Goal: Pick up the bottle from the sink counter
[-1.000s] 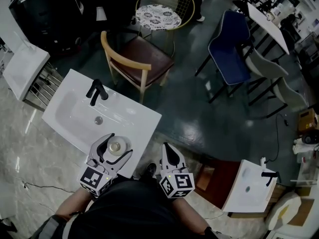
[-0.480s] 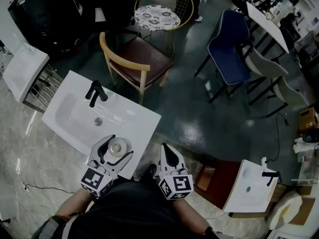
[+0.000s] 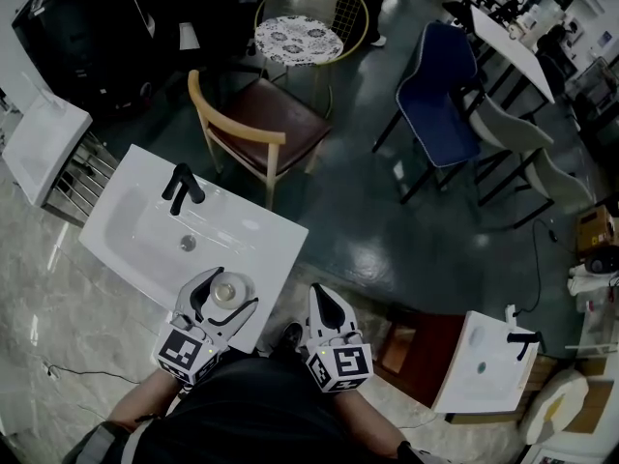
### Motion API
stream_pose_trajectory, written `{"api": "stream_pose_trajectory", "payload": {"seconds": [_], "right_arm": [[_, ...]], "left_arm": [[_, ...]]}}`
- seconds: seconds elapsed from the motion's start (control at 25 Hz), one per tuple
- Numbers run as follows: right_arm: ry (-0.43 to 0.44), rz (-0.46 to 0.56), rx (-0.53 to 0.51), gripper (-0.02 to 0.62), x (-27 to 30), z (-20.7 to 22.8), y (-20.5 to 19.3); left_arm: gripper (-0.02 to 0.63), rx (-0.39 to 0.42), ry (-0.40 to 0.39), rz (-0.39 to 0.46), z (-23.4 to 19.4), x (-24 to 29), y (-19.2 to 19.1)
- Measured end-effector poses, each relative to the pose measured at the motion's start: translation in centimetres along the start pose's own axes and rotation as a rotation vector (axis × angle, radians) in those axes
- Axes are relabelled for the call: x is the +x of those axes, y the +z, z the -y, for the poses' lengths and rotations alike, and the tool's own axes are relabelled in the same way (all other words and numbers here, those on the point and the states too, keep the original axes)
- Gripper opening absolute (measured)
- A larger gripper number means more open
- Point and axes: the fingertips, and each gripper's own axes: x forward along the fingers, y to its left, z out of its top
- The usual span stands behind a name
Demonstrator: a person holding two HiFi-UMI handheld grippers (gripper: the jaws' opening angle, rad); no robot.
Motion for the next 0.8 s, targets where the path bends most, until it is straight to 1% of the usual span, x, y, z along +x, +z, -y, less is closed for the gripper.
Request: {"api": "stream_pose_trajectory", "payload": {"seconds": [0.2,0.8], "right_arm": [[-0.007,0.003,0.005,0.006,-0.17,0.19,-0.05],[-0.007,0.005,0.018,0.008,-0.16,0.25,-0.33]], "left_arm": [[0.337,0.003,-0.007,0.009,0.18,0.09,0.14],[0.337,0.005,0.002,-0.001,-0.13,-0.01,-0.23]]}}
